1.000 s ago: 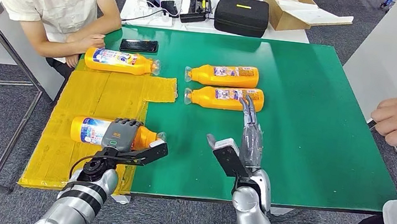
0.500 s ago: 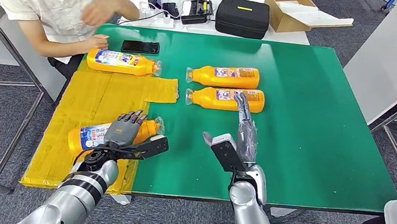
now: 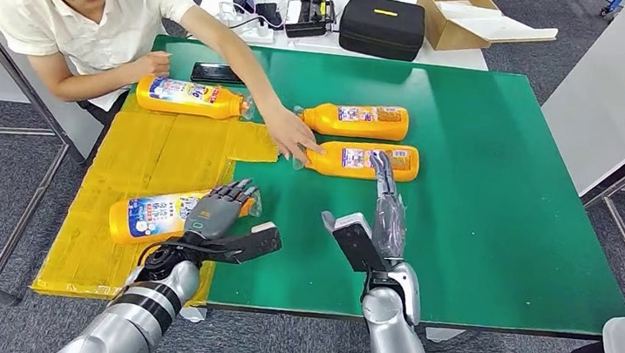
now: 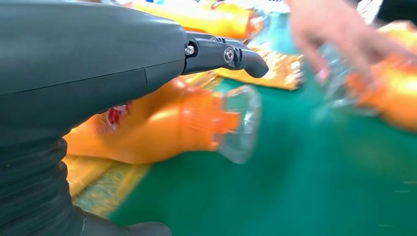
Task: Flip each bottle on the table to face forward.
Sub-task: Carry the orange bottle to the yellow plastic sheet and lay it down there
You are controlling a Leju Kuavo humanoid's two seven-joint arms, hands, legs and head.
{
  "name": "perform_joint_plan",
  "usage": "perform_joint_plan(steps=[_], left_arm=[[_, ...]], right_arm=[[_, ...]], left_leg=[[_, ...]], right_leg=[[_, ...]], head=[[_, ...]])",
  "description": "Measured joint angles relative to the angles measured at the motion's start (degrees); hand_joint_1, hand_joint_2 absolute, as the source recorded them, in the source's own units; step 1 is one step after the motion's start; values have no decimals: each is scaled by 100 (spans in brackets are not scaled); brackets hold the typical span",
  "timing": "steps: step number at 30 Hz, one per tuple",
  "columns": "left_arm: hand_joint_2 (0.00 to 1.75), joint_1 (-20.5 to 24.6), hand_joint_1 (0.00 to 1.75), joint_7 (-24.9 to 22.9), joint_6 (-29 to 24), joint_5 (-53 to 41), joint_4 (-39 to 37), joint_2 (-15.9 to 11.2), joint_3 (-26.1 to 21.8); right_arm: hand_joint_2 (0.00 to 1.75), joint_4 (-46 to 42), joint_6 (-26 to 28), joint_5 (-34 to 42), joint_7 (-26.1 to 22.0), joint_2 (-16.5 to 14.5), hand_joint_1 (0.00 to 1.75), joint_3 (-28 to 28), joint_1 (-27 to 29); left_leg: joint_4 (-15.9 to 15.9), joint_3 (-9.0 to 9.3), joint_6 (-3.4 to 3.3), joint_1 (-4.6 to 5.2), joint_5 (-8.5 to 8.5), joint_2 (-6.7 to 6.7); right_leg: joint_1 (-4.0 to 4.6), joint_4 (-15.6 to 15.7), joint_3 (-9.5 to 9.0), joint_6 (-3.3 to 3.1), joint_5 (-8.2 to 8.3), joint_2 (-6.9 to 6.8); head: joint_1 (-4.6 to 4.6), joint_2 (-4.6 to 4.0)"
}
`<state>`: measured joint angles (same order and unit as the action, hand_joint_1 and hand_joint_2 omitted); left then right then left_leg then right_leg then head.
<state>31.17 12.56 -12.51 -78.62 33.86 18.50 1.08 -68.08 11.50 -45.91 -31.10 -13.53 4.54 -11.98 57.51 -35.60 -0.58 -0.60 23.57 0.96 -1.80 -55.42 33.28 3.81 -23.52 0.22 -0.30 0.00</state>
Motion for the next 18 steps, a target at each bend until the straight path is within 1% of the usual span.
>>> perform_joint_plan(steps=[5,7,9,12,14,18], left_arm=[[175,-207,0,83,31,187,410,94,85],[175,-328,0,258,2,457,631,116,158],[175,-530,0,453,-45,801,1031,134,286],[175,-921,0,507,-95,1166,1860,136,621],[175,-1152,0,486,-194,1323,2386,126,881],[175,-1559,0,499,-428,1618,3339,34,1372]], right_arm=[[175,-1,4,-12,0,3,0,-26,33],[175,-17,22,-26,4,4,0,-31,54],[175,-83,64,-77,35,4,0,-35,113],[175,-256,185,-307,173,10,0,-52,246],[175,-377,385,-739,365,23,0,-65,335],[175,-553,802,-2368,1229,146,0,-69,512]], left_leg=[[0,-4,0,0,0,-3],[0,-4,0,-1,0,-3],[0,-5,0,-1,0,-4],[0,-11,0,0,1,-3],[0,-19,0,0,1,-2],[-1,-24,0,0,2,-2]], right_leg=[[1,0,7,0,0,1],[1,0,7,0,0,1],[1,0,8,0,0,1],[0,0,13,0,-1,1],[0,1,19,0,-1,0],[0,2,23,0,-2,0]], head=[[-1,0],[0,0],[0,0],[0,0],[0,0],[-3,0]])
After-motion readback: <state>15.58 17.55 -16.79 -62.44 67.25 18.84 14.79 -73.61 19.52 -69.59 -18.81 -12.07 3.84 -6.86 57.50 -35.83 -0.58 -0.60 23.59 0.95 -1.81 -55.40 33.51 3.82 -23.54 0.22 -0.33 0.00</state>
